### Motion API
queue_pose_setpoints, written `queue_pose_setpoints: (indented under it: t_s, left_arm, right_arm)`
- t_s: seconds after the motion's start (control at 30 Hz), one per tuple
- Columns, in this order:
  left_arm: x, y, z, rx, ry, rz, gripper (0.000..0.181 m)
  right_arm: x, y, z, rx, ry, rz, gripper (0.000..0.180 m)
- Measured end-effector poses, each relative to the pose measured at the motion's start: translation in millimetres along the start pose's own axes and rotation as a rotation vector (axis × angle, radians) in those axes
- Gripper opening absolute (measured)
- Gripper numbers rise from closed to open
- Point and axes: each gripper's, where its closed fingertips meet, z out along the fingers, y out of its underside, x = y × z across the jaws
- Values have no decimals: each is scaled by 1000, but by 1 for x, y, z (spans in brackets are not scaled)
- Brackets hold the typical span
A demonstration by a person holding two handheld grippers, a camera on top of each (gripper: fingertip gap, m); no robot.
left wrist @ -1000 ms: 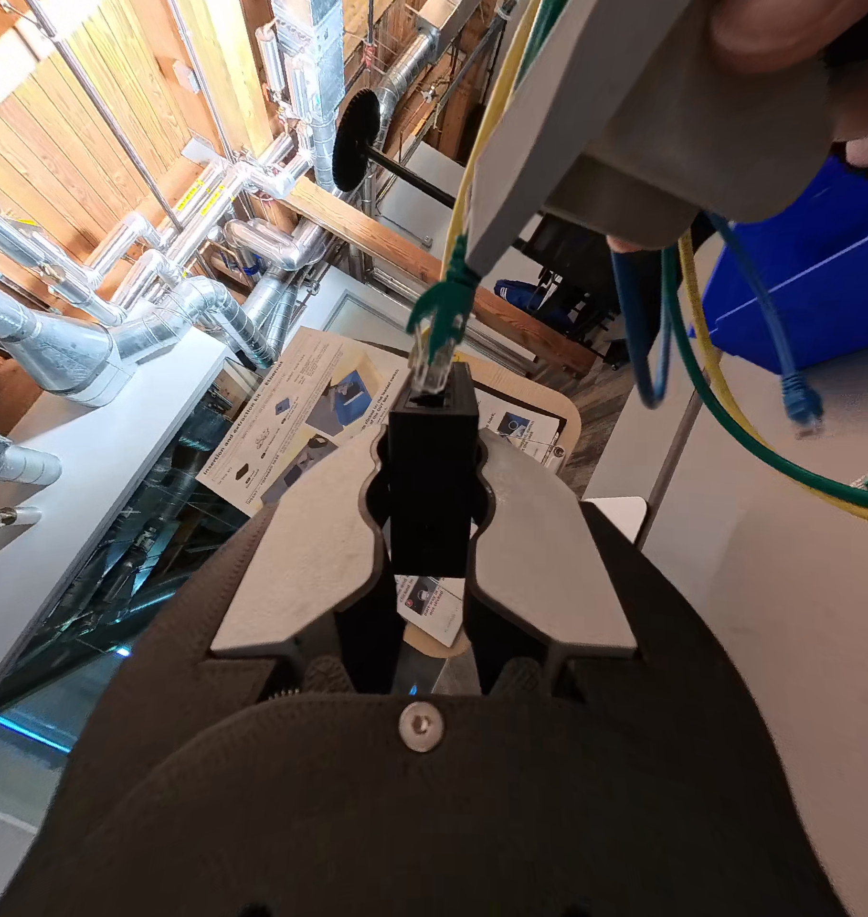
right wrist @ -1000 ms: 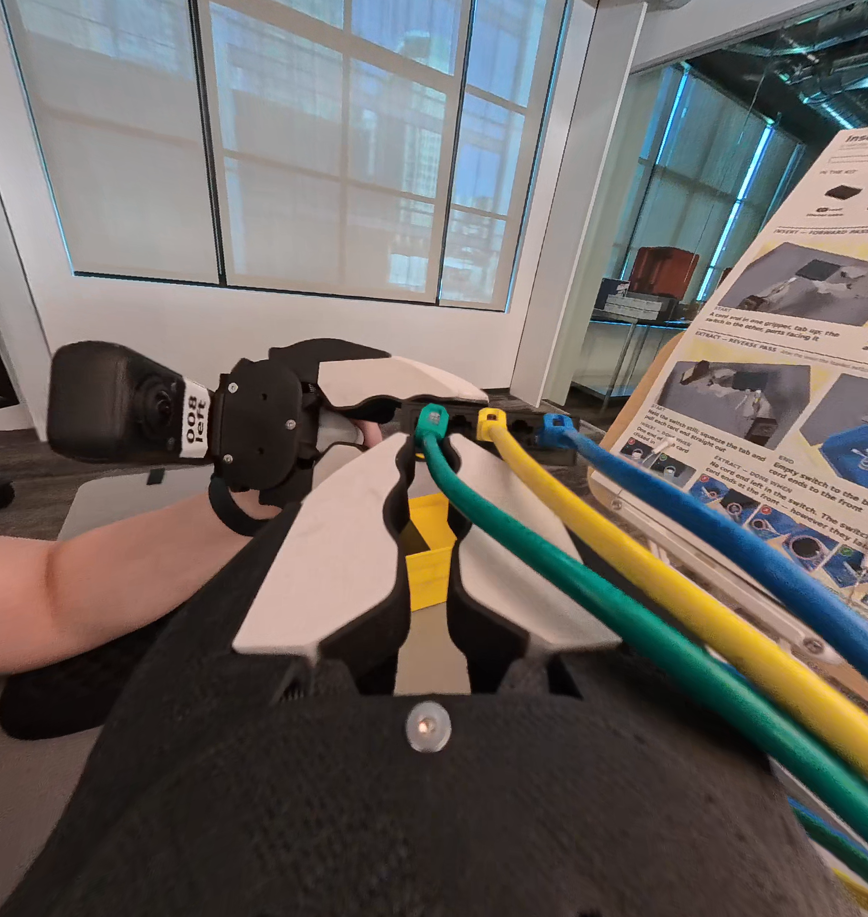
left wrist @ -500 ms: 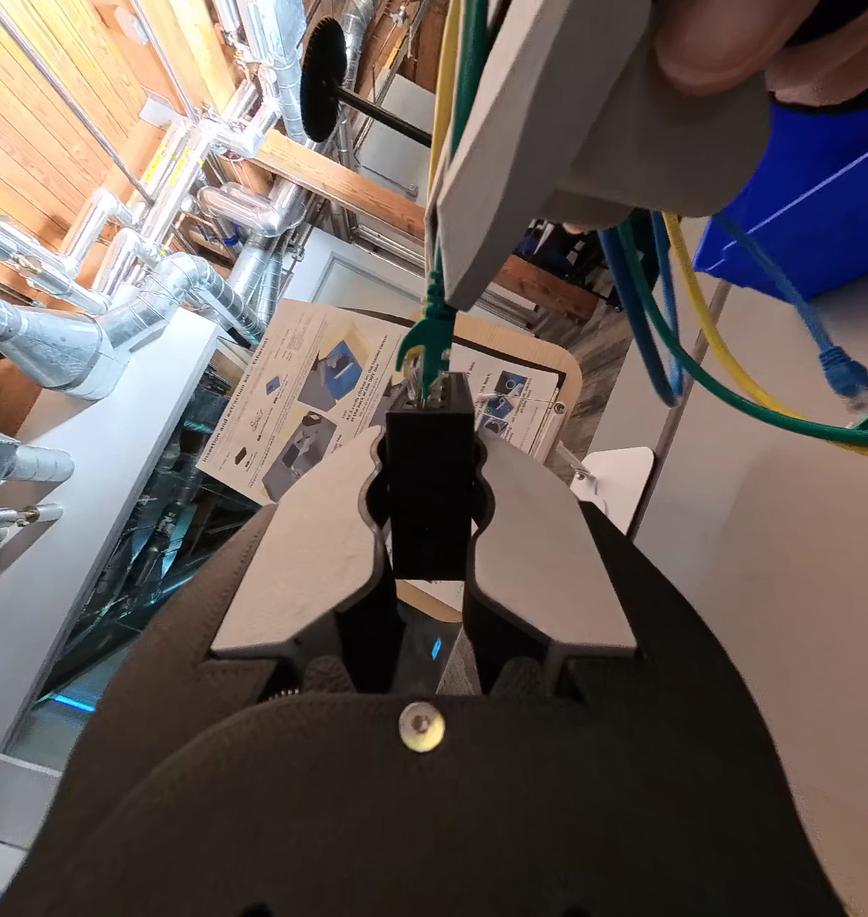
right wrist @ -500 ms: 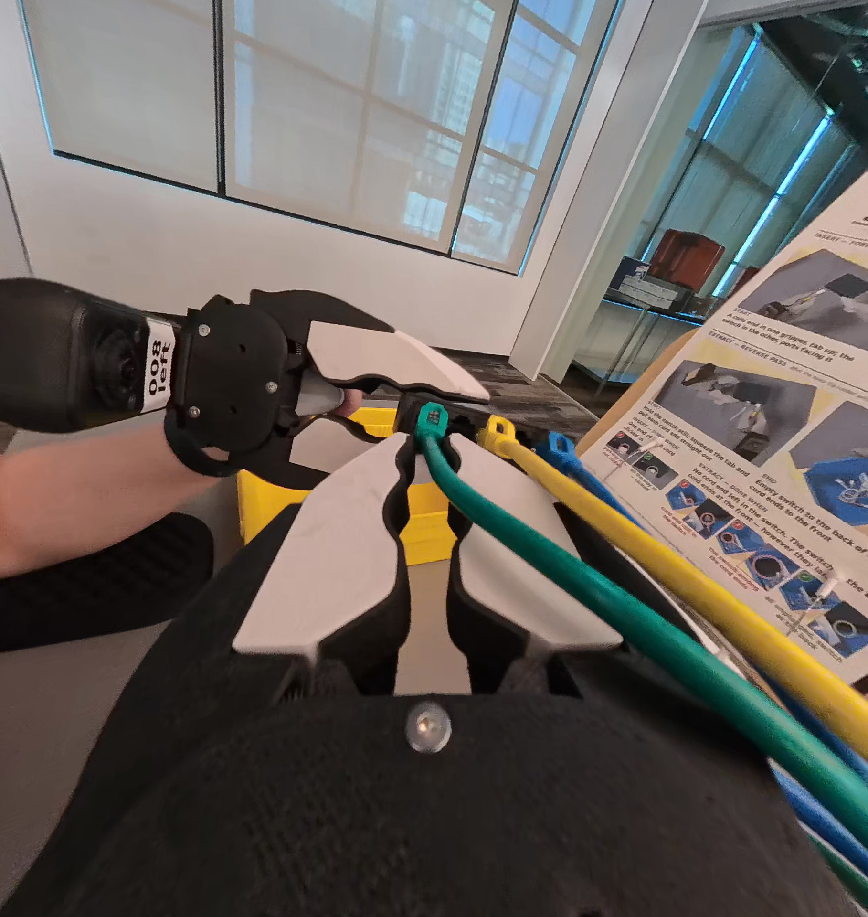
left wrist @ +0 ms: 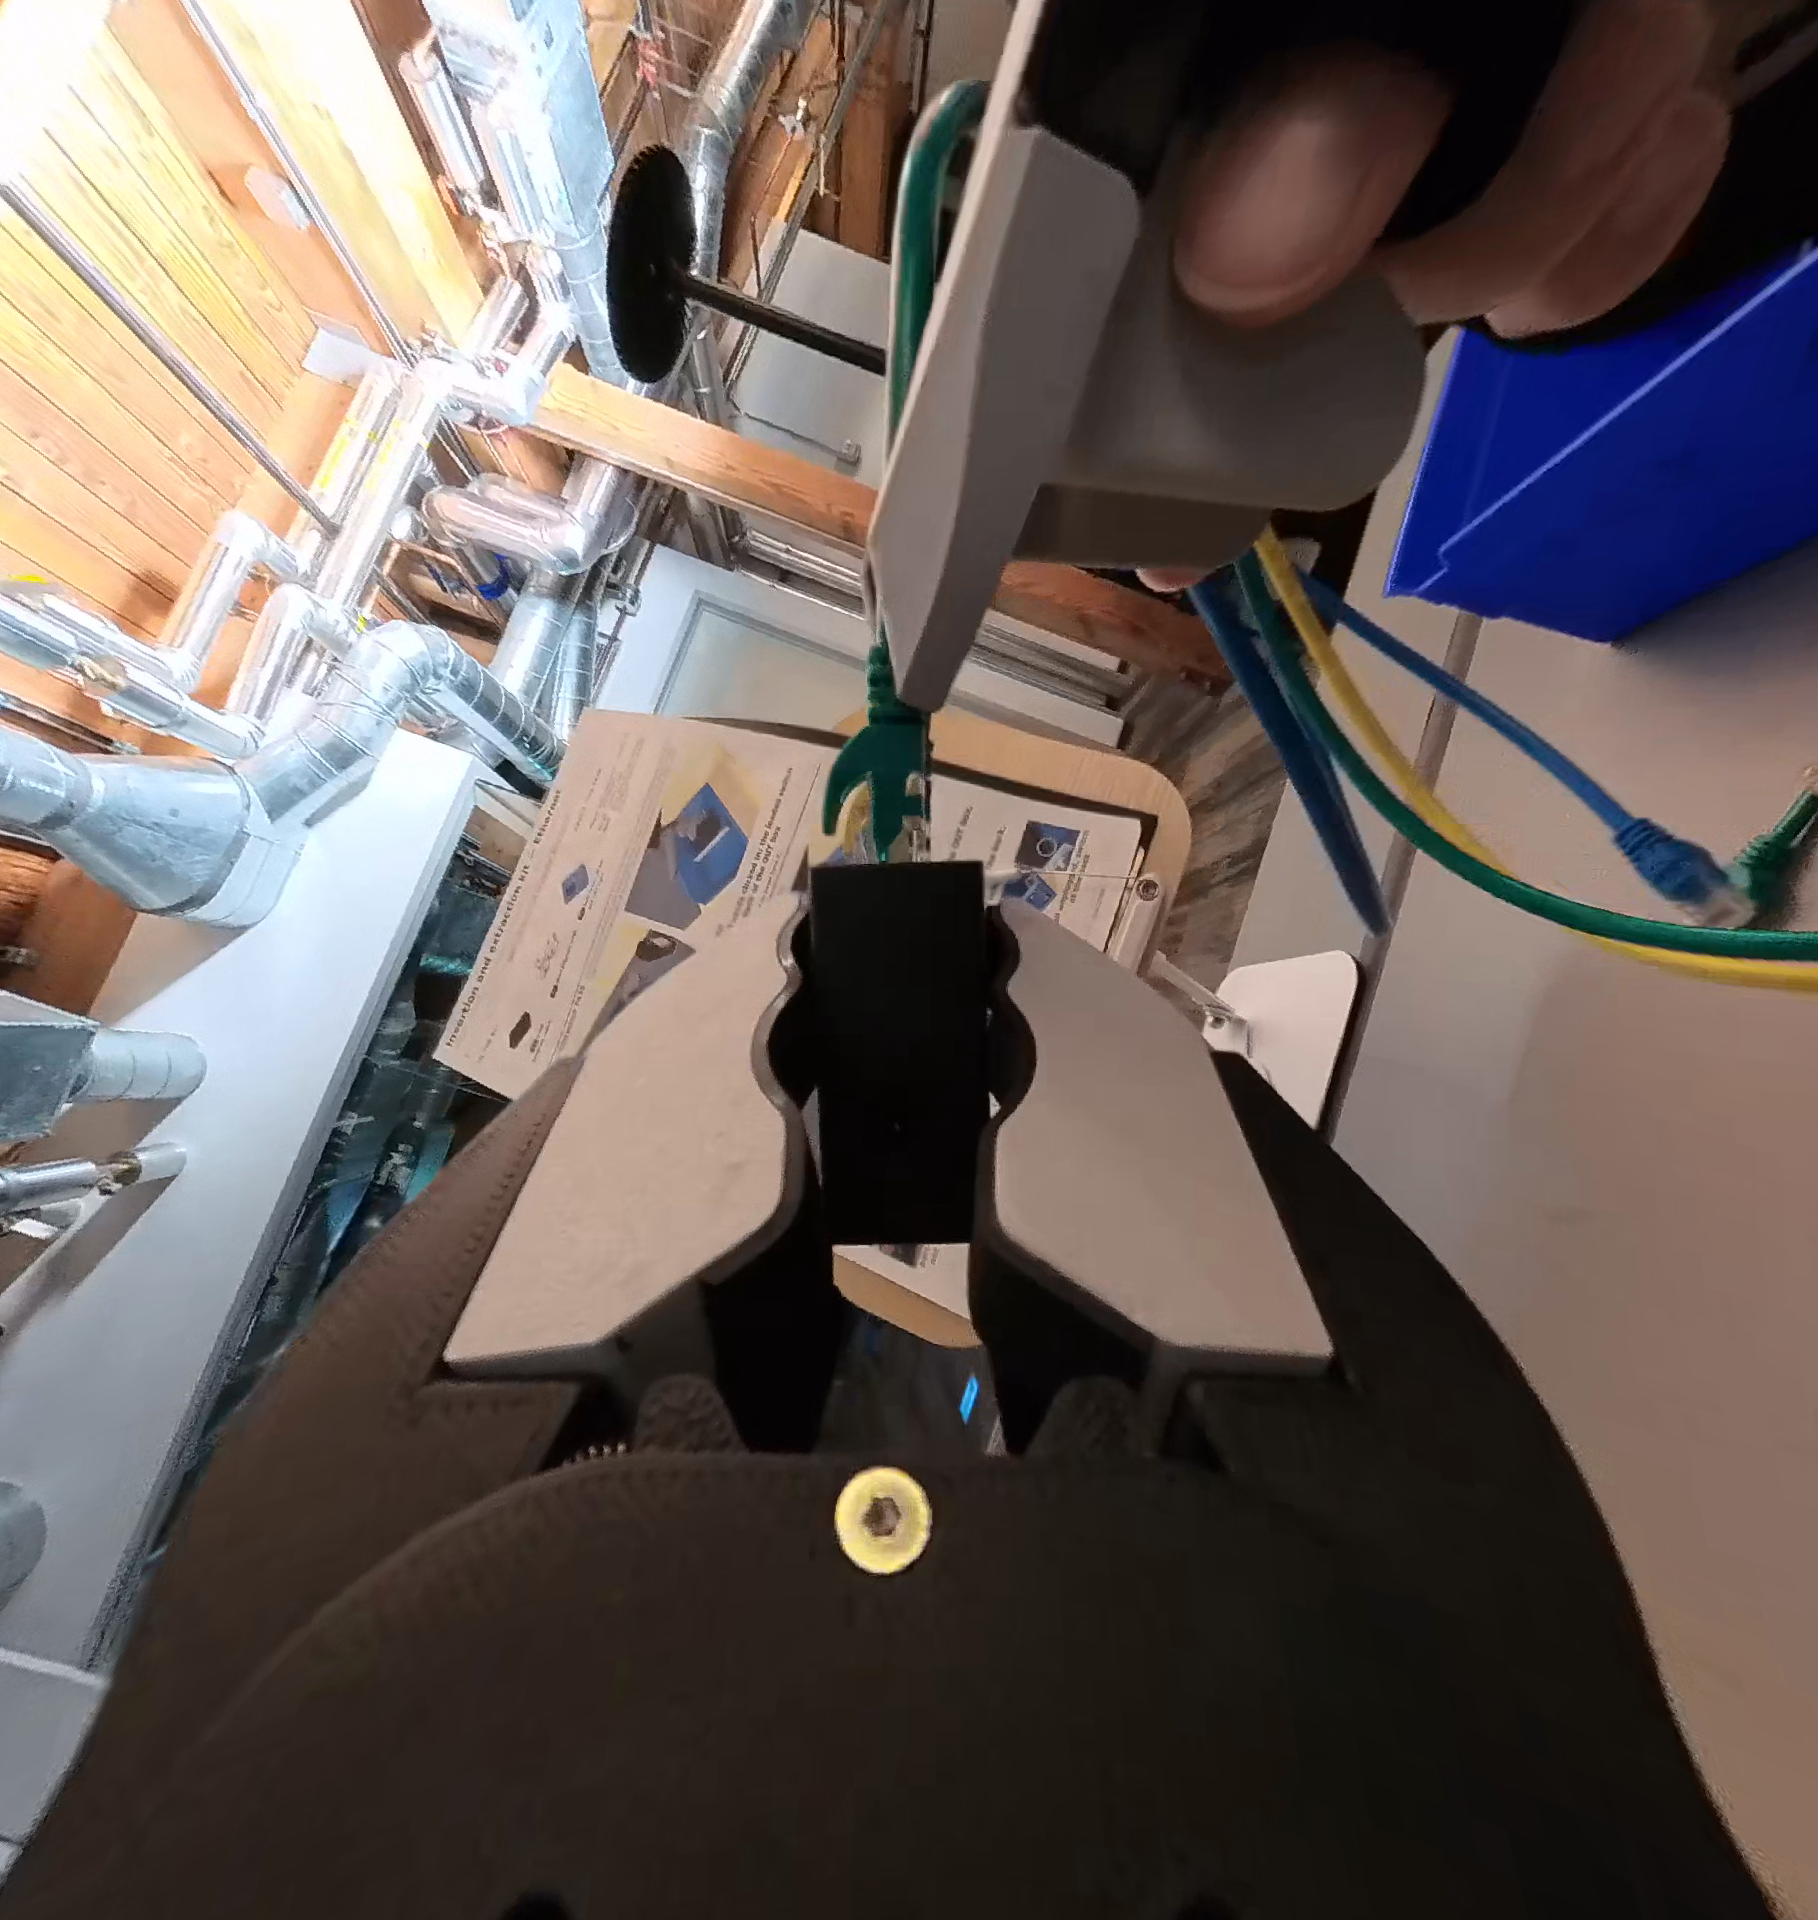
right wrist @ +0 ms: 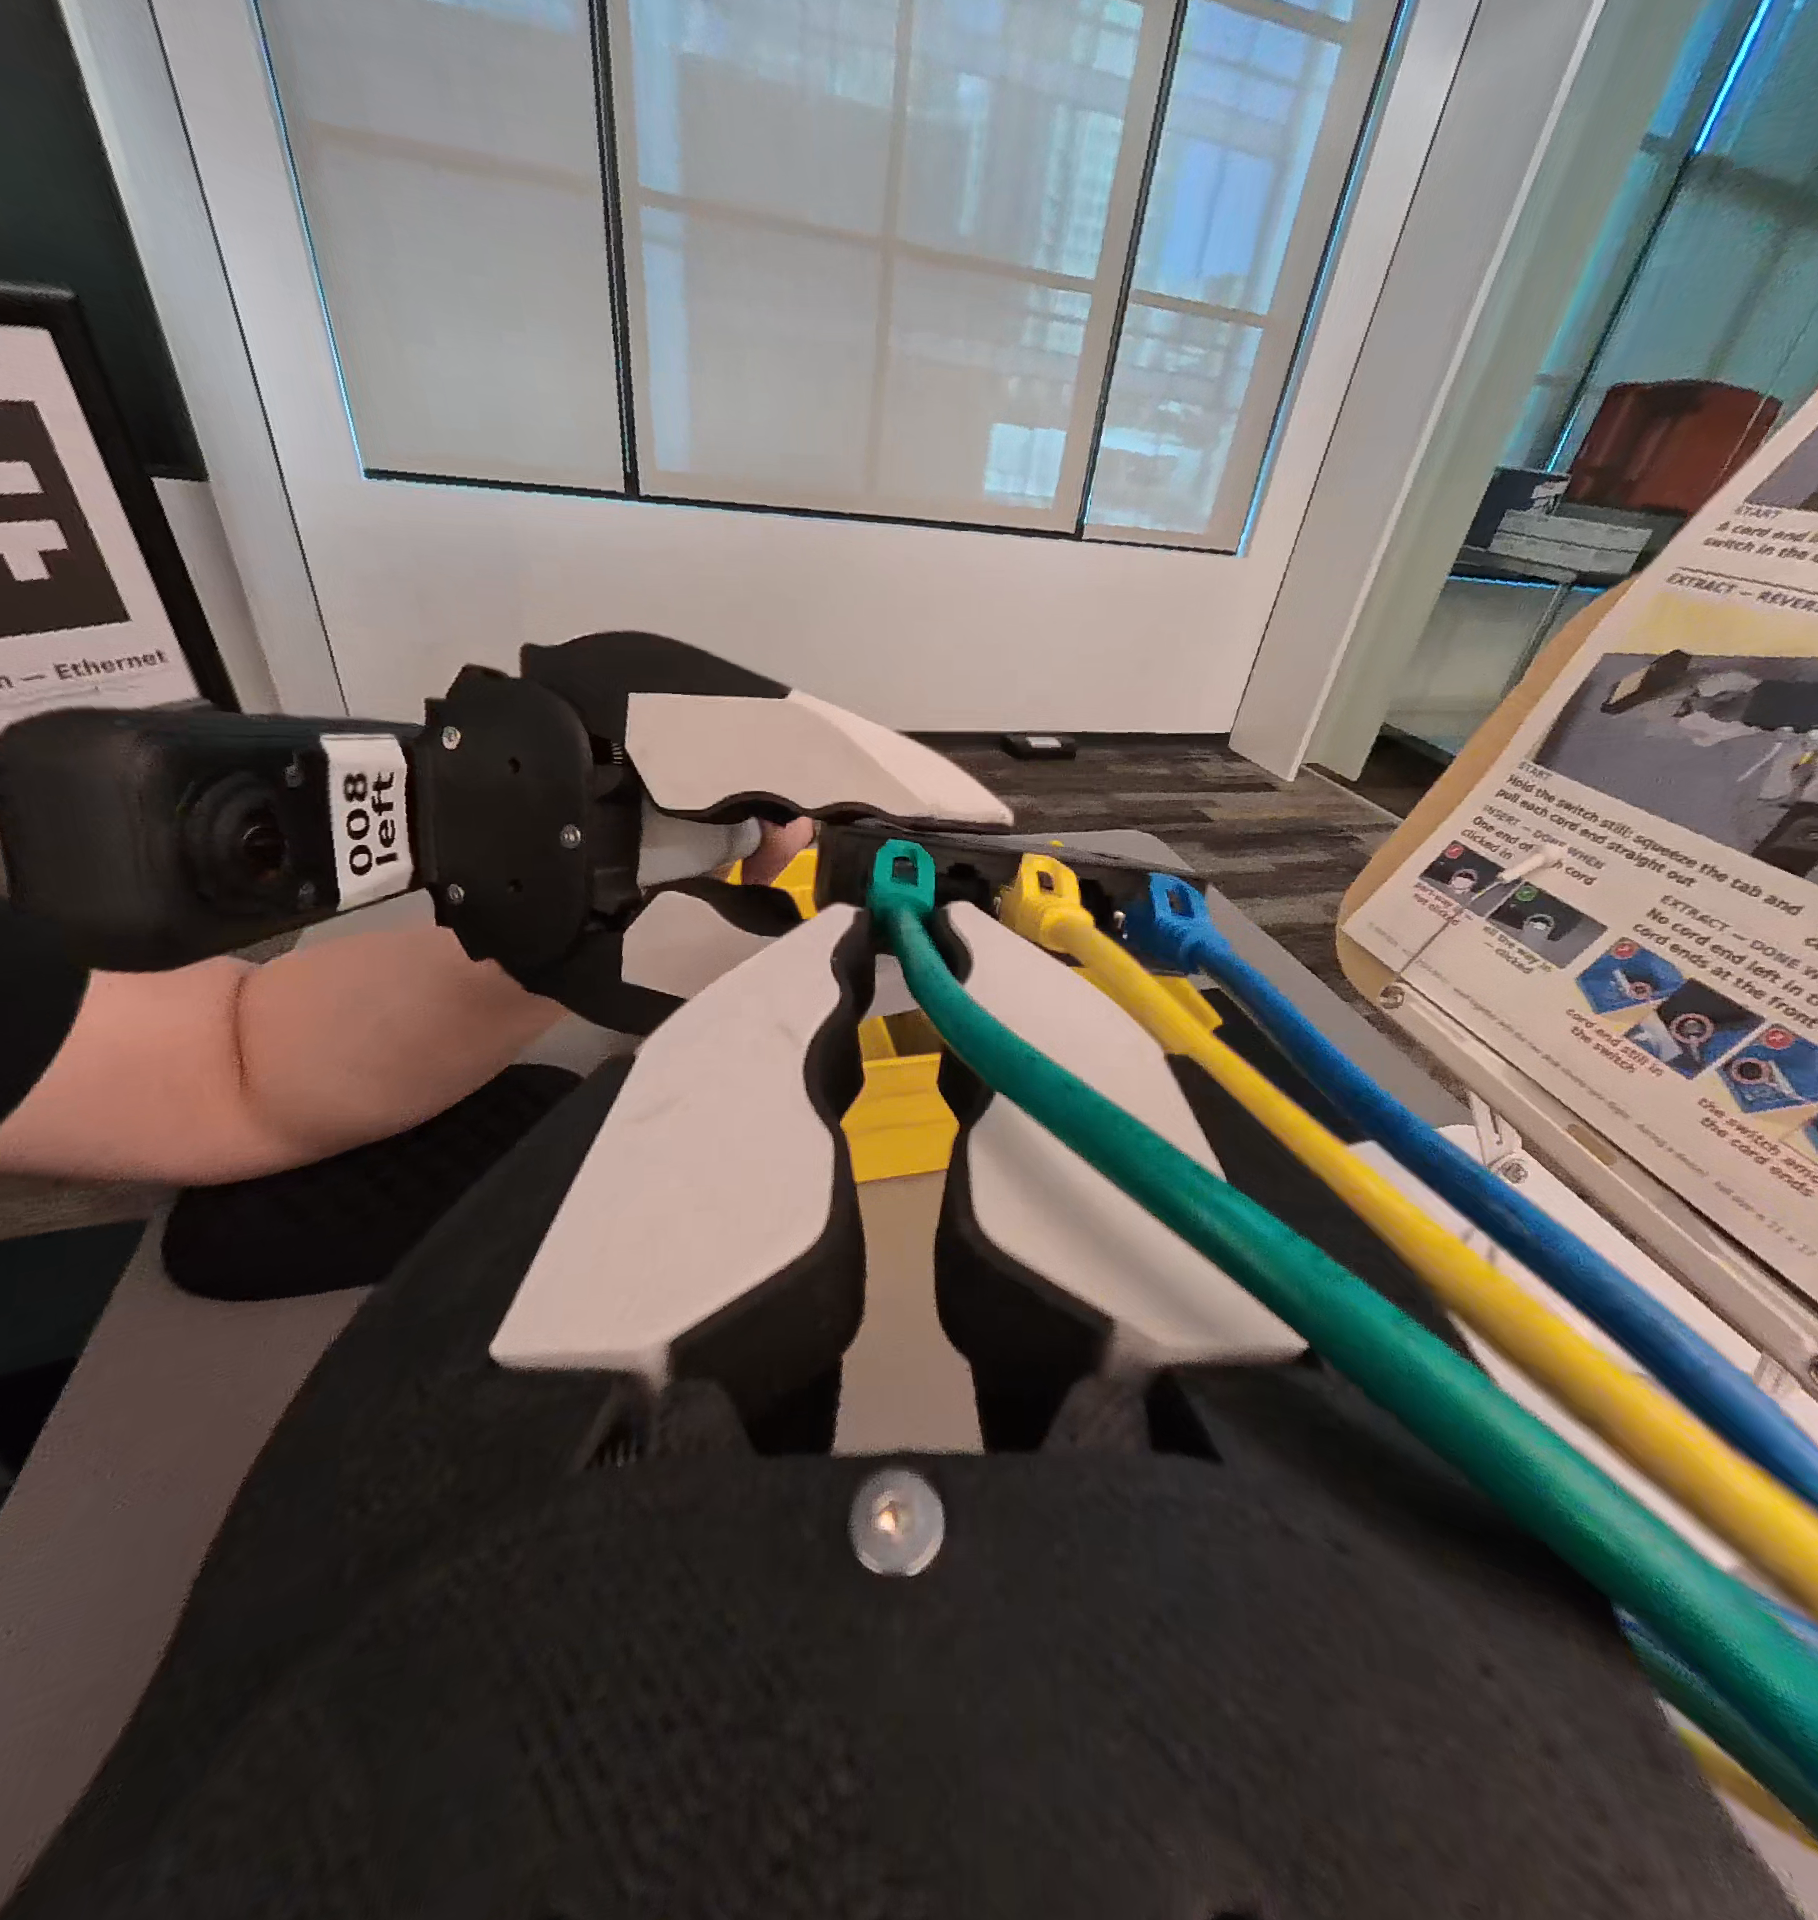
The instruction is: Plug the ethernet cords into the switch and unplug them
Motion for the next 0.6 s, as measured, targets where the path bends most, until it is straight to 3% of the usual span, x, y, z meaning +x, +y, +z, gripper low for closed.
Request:
queue_pose_setpoints:
  t_s: [0.6]
  left_arm:
    - [4, -12, -3, 18, 14, -26, 26]
  right_arm:
    - [-9, 0, -7, -50, -38, 17, 11]
